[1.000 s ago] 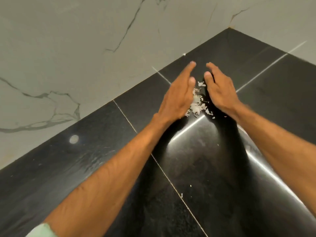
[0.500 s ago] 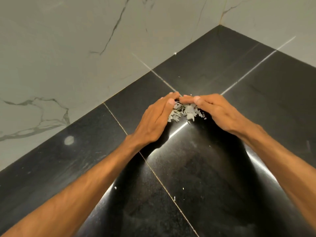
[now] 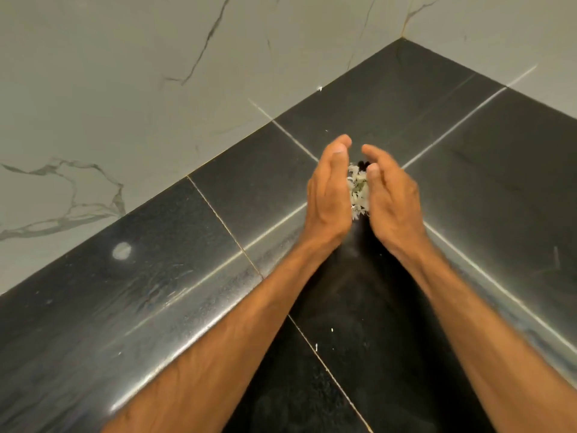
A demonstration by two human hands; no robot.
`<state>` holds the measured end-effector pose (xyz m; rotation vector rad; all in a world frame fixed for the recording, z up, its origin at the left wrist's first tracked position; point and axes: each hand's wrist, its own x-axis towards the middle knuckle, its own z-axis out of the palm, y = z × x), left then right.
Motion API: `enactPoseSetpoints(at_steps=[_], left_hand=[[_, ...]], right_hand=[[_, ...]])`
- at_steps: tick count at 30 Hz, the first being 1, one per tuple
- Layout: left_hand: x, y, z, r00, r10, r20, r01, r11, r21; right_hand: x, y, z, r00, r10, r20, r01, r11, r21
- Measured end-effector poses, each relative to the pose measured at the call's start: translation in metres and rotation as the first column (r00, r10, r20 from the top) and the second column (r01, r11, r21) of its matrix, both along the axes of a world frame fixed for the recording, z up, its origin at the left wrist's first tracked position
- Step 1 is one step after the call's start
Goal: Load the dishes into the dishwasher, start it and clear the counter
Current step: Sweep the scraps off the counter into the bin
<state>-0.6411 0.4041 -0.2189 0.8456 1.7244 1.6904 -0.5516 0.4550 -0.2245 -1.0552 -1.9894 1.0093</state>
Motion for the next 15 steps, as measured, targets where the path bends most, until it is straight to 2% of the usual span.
enactPoseSetpoints(at_steps=[3,5,7,9,15], left_hand=[[-0.025,-0.011,-0.006,0.995,0.096,-0.016,-0.096,0.995,0.031],[-0.033,-0.018,-0.013,0.996,0.093,-0.012,-0.093,0.995,0.024],[-0.032,-0.023,-0.015,0.996,0.064,-0.061,-0.064,0.998,0.004],[-0.027,-0.024,-0.013,0.99,0.037,-0.133,-0.042,0.999,-0.03],[-0.013,-0.027,-0.009,0.931,-0.12,-0.346,0.061,0.982,-0.177]], right_hand=[[0.008,0.019,0.001,0.998,-0.052,0.023,0.051,0.998,0.042],[0.001,0.023,-0.001,0.987,0.042,0.154,-0.048,0.998,0.034],[-0.012,0.018,-0.007,0.934,0.175,0.311,-0.203,0.977,0.06],[-0.019,0.013,-0.012,0.892,0.255,0.374,-0.31,0.946,0.097],[0.001,-0.005,-0.005,0.879,0.416,0.232,-0.457,0.874,0.164]])
